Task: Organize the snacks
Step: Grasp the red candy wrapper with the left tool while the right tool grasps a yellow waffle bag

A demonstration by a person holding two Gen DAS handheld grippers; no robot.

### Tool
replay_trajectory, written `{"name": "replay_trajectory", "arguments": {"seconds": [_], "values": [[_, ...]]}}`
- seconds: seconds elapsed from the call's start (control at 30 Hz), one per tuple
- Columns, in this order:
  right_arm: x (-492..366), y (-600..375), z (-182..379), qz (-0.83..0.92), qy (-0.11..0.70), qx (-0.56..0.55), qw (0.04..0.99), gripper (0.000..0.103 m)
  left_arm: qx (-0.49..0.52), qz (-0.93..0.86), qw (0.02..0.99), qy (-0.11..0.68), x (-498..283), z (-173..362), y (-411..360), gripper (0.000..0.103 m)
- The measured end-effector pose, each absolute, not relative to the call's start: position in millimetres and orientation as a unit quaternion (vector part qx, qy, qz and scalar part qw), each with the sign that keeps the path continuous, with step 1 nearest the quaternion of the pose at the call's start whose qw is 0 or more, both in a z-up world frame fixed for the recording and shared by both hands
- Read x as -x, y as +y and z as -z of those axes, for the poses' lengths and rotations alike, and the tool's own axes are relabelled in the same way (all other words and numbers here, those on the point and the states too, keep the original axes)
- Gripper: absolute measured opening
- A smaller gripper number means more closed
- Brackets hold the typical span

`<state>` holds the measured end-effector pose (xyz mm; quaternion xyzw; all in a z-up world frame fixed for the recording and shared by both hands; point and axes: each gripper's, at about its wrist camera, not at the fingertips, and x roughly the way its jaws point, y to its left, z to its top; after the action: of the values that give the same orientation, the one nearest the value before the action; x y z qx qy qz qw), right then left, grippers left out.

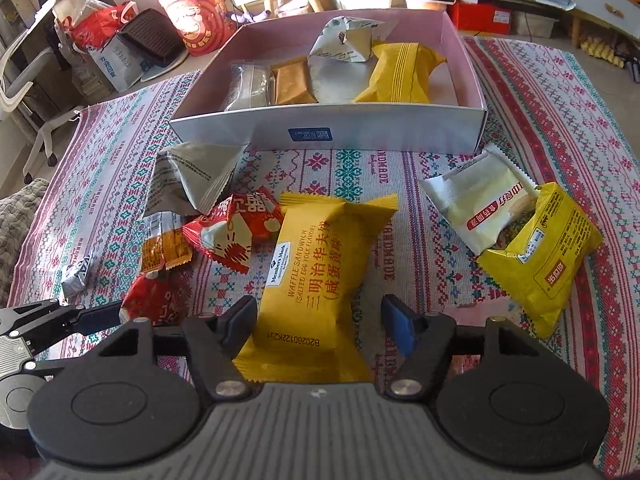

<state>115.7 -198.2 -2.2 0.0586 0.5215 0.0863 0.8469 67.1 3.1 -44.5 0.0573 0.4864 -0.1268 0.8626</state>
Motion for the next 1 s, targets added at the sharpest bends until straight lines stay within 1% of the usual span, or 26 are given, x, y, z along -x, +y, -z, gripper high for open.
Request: {"name": "replay_trajectory", "arguments": {"seconds": [0.03, 0.1, 0.17, 0.37, 0.7, 1.0], "values": [[-113.7, -197.5, 2.0, -0.086, 0.518, -0.053, 0.85, 0.06, -0.056, 0.125, 0.862, 0.487, -67.7, 44.2, 4.6, 0.042], [-110.5, -195.0, 1.1, -0.084, 0.517, -0.041, 0.851, 0.053, -0.053, 0.121, 0.862, 0.489, -68.4, 43.6, 5.9, 0.036], [-108.9, -193.3, -0.1, -0.085, 0.515, -0.033, 0.852, 0.048, -0.053, 0.119, 0.862, 0.489, -68.9, 43.6, 6.1, 0.033], [-106.9, -184.0, -2.5, -0.086, 0.509, -0.006, 0.856, 0.04, -0.052, 0.114, 0.862, 0.491, -70.4, 42.5, 7.9, 0.021], [-105.7, -183.8, -7.8, -0.091, 0.507, -0.001, 0.857, 0.038, -0.043, 0.114, 0.864, 0.489, -73.2, 38.1, 11.4, 0.016], [-102.6, -188.9, -25.5, -0.101, 0.488, -0.018, 0.867, 0.038, -0.032, 0.127, 0.866, 0.482, -71.9, 29.7, 11.5, 0.009]]}}
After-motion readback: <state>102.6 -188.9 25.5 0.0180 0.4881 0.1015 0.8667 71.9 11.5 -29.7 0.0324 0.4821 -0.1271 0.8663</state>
